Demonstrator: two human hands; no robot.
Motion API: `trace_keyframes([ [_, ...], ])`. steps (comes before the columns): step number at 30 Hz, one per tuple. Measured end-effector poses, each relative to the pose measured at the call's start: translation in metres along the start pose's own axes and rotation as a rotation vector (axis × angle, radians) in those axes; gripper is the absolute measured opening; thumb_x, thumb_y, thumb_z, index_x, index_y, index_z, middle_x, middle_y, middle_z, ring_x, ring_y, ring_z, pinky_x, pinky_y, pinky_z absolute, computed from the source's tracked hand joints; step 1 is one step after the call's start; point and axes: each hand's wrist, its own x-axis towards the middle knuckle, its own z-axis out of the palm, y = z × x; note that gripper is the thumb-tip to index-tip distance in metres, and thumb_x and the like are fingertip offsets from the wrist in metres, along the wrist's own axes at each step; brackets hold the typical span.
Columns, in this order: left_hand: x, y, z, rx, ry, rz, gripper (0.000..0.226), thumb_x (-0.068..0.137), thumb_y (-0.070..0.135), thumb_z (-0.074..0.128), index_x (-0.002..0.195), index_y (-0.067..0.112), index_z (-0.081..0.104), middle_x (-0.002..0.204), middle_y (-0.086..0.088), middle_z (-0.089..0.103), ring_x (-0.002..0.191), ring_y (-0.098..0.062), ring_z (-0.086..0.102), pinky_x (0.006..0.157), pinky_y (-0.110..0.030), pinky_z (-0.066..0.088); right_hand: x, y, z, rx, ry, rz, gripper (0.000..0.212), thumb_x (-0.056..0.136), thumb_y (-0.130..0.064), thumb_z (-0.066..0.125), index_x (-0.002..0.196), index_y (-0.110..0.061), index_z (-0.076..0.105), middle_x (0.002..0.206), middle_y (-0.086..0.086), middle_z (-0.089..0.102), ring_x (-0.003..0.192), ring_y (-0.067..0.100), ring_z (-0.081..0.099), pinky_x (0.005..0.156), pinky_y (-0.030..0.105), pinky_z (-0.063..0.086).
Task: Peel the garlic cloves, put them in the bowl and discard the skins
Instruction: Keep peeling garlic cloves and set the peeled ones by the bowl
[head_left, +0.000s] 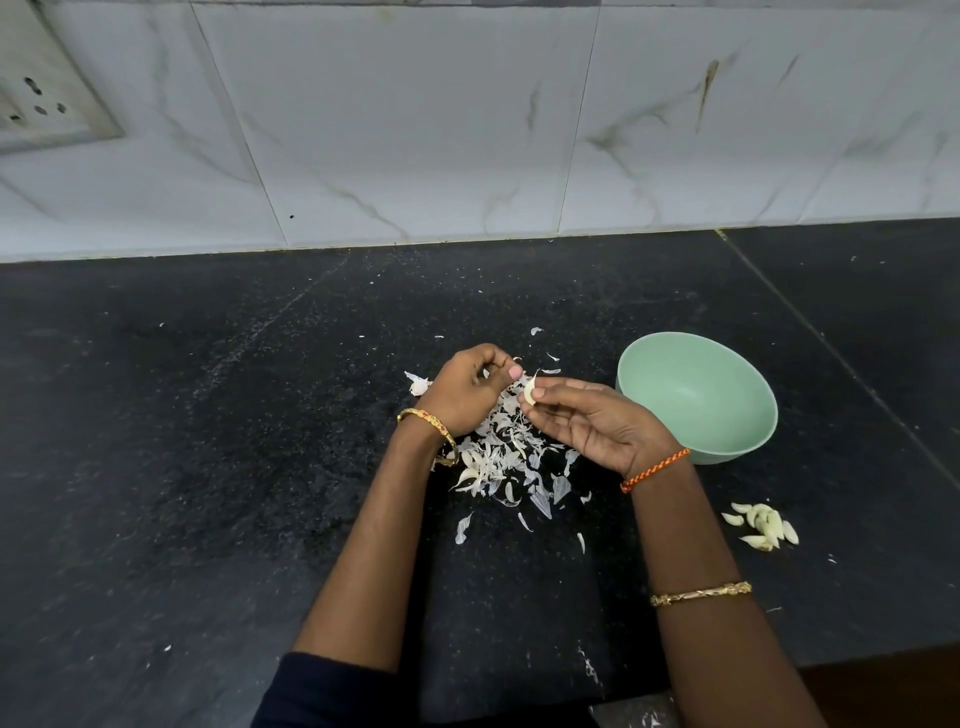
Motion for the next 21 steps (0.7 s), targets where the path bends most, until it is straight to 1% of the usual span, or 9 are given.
trace_keyframes([
  [1, 0.0, 0.0, 0.002, 0.016, 0.014, 0.001, 0.012, 0.095, 0.016, 0.055, 0.083, 0.016, 0.056, 0.081, 0.002, 0.057, 0.075, -0.015, 0.05, 0.073, -0.025, 0.042, 0.0, 0.0, 0.001, -0.008, -0.002, 0.001, 0.015, 0.088, 0.009, 0.054, 0.101, 0.007, 0.062, 0.078, 0.016, 0.071, 0.07, 0.017, 0.071, 0.062, 0.022, 0.059],
  [4, 0.0, 0.005, 0.003, -0.01, 0.154, 0.01, 0.011, 0.098, 0.013, 0.048, 0.089, 0.009, 0.052, 0.07, 0.005, 0.045, 0.06, -0.006, 0.039, 0.053, -0.01, 0.035, -0.001, 0.0, 0.001, -0.041, 0.001, 0.002, 0.014, 0.089, 0.01, 0.053, 0.095, 0.006, 0.065, 0.076, 0.014, 0.071, 0.068, 0.016, 0.071, 0.062, 0.021, 0.058],
  [6, 0.002, 0.003, -0.001, -0.02, 0.237, 0.002, 0.017, 0.098, 0.015, 0.049, 0.083, 0.008, 0.053, 0.064, 0.006, 0.043, 0.054, -0.005, 0.036, 0.052, -0.014, 0.036, -0.002, 0.0, -0.001, -0.034, 0.006, -0.001, 0.014, 0.089, 0.01, 0.053, 0.093, 0.005, 0.066, 0.076, 0.014, 0.071, 0.069, 0.016, 0.07, 0.063, 0.022, 0.059],
  [9, 0.003, -0.004, -0.005, -0.004, 0.241, 0.041, 0.037, 0.091, 0.02, 0.061, 0.057, 0.016, 0.047, 0.05, 0.013, 0.039, 0.048, -0.004, 0.035, 0.061, -0.028, 0.043, -0.003, 0.0, -0.001, 0.018, 0.028, -0.009, 0.013, 0.089, 0.009, 0.053, 0.092, 0.005, 0.065, 0.077, 0.014, 0.071, 0.069, 0.017, 0.071, 0.063, 0.023, 0.059],
  [11, 0.002, -0.006, -0.004, 0.032, 0.197, 0.067, 0.035, 0.084, 0.019, 0.071, 0.057, 0.021, 0.05, 0.054, 0.012, 0.045, 0.052, -0.005, 0.04, 0.059, -0.025, 0.041, -0.002, 0.0, -0.001, 0.05, 0.038, -0.015, 0.01, 0.089, 0.007, 0.055, 0.09, 0.004, 0.064, 0.077, 0.016, 0.071, 0.071, 0.018, 0.072, 0.064, 0.024, 0.059],
  [14, 0.001, -0.007, -0.004, 0.028, 0.121, 0.072, 0.019, 0.079, 0.01, 0.075, 0.073, 0.025, 0.065, 0.07, 0.006, 0.059, 0.054, -0.008, 0.045, 0.055, -0.024, 0.04, 0.003, 0.0, 0.002, 0.087, 0.04, -0.026, 0.008, 0.086, 0.005, 0.059, 0.093, 0.006, 0.063, 0.081, 0.019, 0.072, 0.074, 0.02, 0.073, 0.069, 0.025, 0.06],
  [17, 0.001, -0.008, -0.006, 0.048, 0.09, 0.084, 0.025, 0.079, 0.012, 0.075, 0.077, 0.036, 0.069, 0.083, 0.002, 0.067, 0.066, -0.027, 0.056, 0.06, -0.033, 0.046, 0.007, 0.0, 0.005, 0.064, 0.088, -0.061, 0.008, 0.086, 0.003, 0.061, 0.093, 0.004, 0.064, 0.078, 0.016, 0.072, 0.069, 0.017, 0.072, 0.068, 0.024, 0.059],
  [19, -0.001, -0.006, -0.007, 0.082, 0.078, 0.096, 0.021, 0.077, 0.018, 0.078, 0.08, 0.037, 0.069, 0.087, 0.002, 0.067, 0.073, -0.016, 0.06, 0.061, -0.026, 0.044, 0.009, 0.001, 0.006, 0.051, 0.108, -0.07, 0.007, 0.086, 0.001, 0.062, 0.092, 0.002, 0.064, 0.073, 0.014, 0.072, 0.064, 0.014, 0.071, 0.064, 0.023, 0.059],
  [21, -0.002, -0.004, -0.007, 0.104, 0.07, 0.09, 0.016, 0.074, 0.022, 0.08, 0.084, 0.032, 0.072, 0.085, 0.004, 0.065, 0.065, 0.003, 0.054, 0.058, -0.014, 0.038, 0.01, 0.001, 0.007, 0.046, 0.119, -0.071, 0.009, 0.085, 0.0, 0.064, 0.093, 0.002, 0.064, 0.071, 0.013, 0.072, 0.062, 0.013, 0.07, 0.06, 0.022, 0.059],
])
